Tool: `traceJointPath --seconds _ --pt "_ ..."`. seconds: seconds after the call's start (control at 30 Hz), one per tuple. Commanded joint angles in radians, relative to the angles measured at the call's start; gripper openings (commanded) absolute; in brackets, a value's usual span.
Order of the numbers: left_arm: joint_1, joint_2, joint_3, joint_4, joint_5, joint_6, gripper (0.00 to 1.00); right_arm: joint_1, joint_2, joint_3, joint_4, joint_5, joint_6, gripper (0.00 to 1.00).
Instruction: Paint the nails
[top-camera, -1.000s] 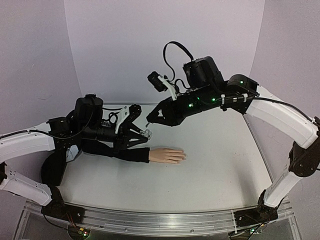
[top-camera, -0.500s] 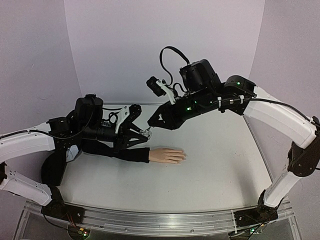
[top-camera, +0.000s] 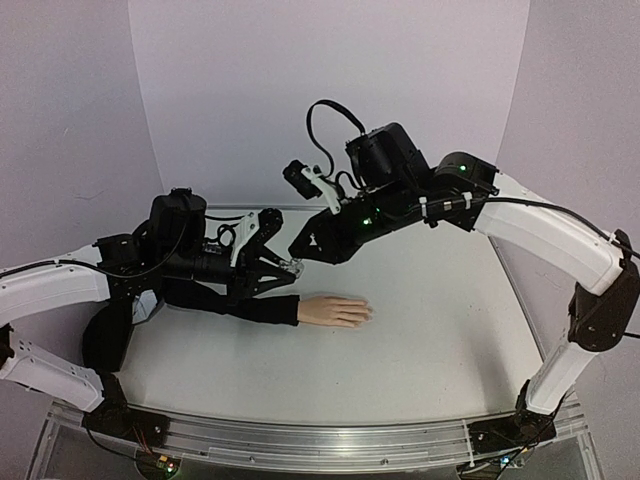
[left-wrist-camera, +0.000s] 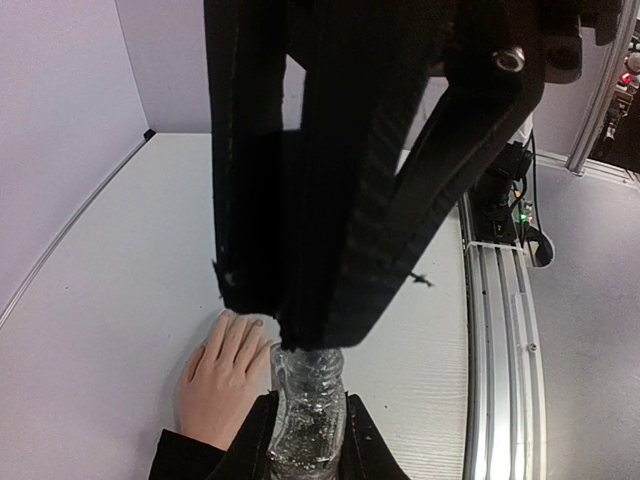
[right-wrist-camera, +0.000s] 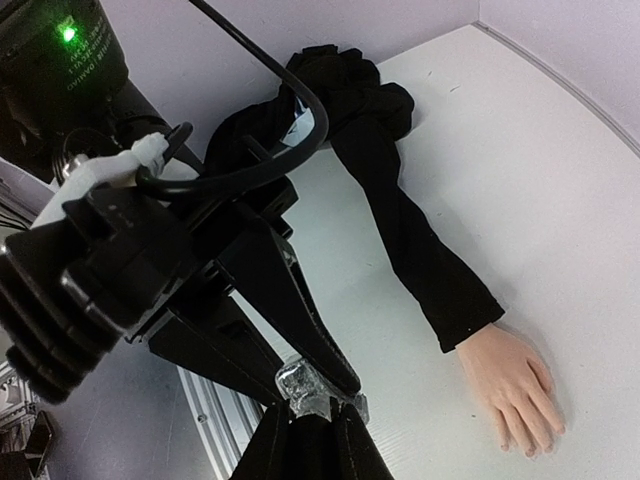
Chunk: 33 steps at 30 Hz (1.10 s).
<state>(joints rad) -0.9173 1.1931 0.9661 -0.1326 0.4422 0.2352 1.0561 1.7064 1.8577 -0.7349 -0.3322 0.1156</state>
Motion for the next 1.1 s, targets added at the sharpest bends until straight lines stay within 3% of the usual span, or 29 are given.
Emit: traceJointPath --seconds 0.0,0.2,0.33,0.7,0.83,0.97,1.07 --pt "-0.003 -0.017 0.02 0.019 -0.007 0.001 0.0 0.01 0.021 0.048 -0.009 0.009 -0.012 0.0" --pt "-0.003 -0.025 0.016 0.025 -0.018 0.0 0.0 0.014 0.04 0.05 -0.024 -0.005 -0.018 0.0" --pt "-0.003 -0.025 0.017 0.024 -0.005 0.0 0.0 0.016 0.059 0.05 -0.048 -0.106 -0.059 0.0" --pt "-0.003 -0.029 0.044 0.011 0.099 -0.013 0.0 0.016 0.219 0.14 -0.269 -0.367 -0.344 0.0" --pt "-0.005 -0.08 0.006 0.115 -0.089 -0.085 0.0 0.016 0.248 0.14 -0.217 -0.296 -0.283 0.0" --pt "-0.006 -0.116 -0.019 0.233 -0.405 -0.145 0.0 0.016 0.231 0.079 -0.025 -0.128 -0.053 0.0" --pt "-0.012 -0.104 -0.049 0.344 -0.565 -0.142 0.0 0.018 0.275 0.122 0.045 -0.075 0.163 0.0"
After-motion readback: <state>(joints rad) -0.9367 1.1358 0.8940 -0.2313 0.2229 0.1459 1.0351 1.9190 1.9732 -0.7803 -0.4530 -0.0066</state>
